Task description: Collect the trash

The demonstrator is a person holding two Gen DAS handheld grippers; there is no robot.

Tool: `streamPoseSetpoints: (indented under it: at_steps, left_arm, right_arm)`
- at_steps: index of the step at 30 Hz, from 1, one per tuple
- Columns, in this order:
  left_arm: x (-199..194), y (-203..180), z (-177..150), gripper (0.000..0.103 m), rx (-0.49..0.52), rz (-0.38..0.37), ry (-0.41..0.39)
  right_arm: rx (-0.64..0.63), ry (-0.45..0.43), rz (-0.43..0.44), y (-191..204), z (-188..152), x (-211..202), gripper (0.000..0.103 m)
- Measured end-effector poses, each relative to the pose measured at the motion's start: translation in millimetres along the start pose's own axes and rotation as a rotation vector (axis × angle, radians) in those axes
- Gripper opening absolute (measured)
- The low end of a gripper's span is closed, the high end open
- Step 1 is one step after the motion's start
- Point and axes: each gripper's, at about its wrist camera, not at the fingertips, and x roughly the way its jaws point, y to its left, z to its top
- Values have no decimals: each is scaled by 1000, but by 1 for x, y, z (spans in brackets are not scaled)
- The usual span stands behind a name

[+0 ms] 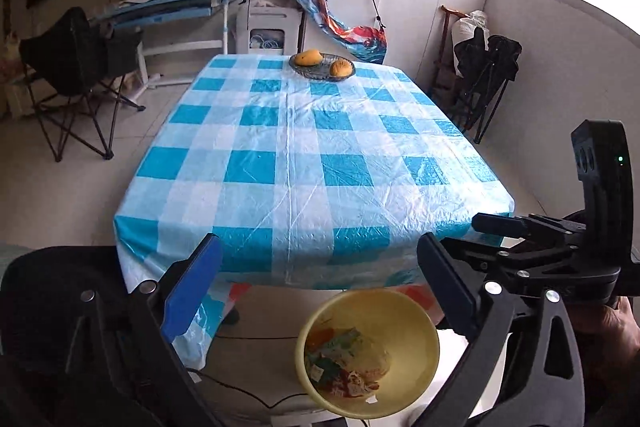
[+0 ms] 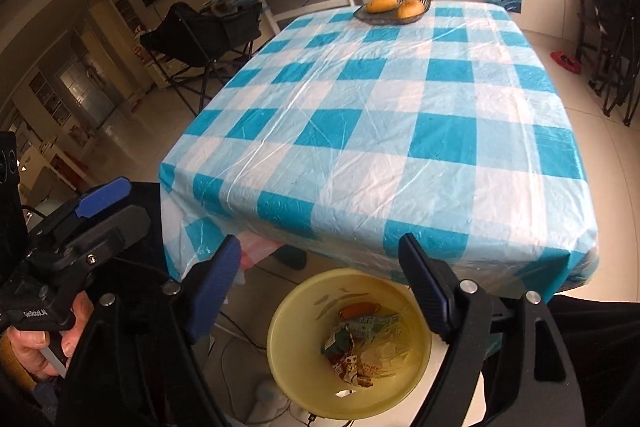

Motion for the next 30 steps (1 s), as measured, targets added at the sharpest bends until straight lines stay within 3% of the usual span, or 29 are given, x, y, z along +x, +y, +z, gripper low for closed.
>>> streamPoseSetpoints:
  at_steps: [10,23,30]
  left_arm:
    - [-20,3,1,96,19,63,-74]
    - [-24,2,-7,96,42,147,-118]
    - [-51,-1,-6,96,44,154,-223]
  right_arm:
    - [-78,-195,-139,14,3,-21,90]
    - [-210,-446,-416,33,-4,-49,96]
    - [-233,-456,-426,37,-8,-51,96]
